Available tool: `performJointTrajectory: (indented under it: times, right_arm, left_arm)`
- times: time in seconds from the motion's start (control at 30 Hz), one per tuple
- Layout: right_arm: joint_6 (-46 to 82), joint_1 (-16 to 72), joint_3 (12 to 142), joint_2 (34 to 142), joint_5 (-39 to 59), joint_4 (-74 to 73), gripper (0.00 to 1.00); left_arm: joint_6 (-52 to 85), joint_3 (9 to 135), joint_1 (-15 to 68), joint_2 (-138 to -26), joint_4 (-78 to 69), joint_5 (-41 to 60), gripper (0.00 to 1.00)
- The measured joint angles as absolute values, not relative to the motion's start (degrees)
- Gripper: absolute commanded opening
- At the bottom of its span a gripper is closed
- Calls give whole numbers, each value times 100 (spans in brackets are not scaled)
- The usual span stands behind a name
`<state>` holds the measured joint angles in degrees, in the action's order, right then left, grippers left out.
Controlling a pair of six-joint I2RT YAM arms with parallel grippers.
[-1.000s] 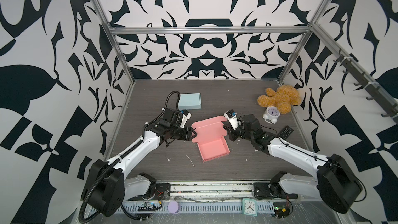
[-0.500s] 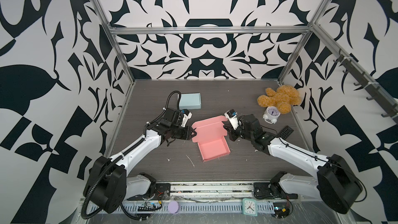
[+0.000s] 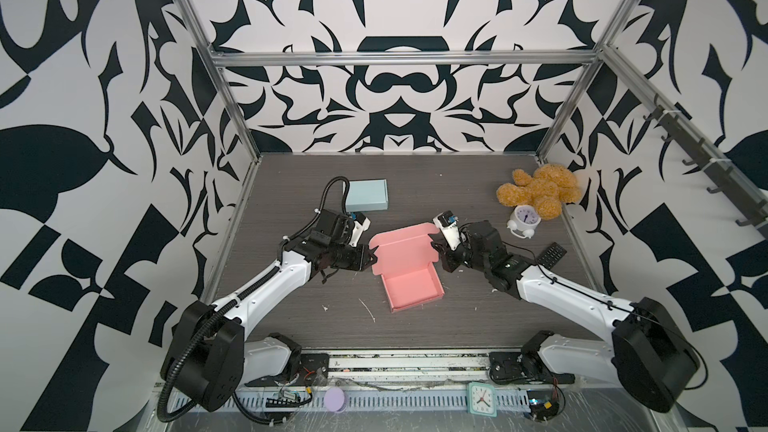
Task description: Fold the paper box
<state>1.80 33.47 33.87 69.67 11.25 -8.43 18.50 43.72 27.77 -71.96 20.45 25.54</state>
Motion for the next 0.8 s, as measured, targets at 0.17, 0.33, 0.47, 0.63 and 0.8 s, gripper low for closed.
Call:
performJointTrajectory:
  times: [0.17, 0.33, 0.47, 0.63, 0.8]
  right_arm:
    - [207, 3361, 3387, 6954, 1109, -823, 0]
    - [292, 3391, 3387, 6897, 1052, -742, 0]
    - [429, 3441, 3389, 6890, 974, -738, 0]
    - [639, 3511, 3503, 6921, 819, -670, 0]
    - [873, 3553, 3671, 7008, 749, -646, 2]
  left_arm:
    - [1844, 4377, 2808, -7172, 2047, 2550, 8]
    - [1848, 4427, 2923, -7172, 2075, 2438, 8]
    - [1848, 4571, 3052, -7175, 2102, 2206, 8]
    - [1868, 4729, 3131, -7199, 2032, 1872, 8]
    - [1911, 4840, 3142, -7544, 1728, 1487, 9]
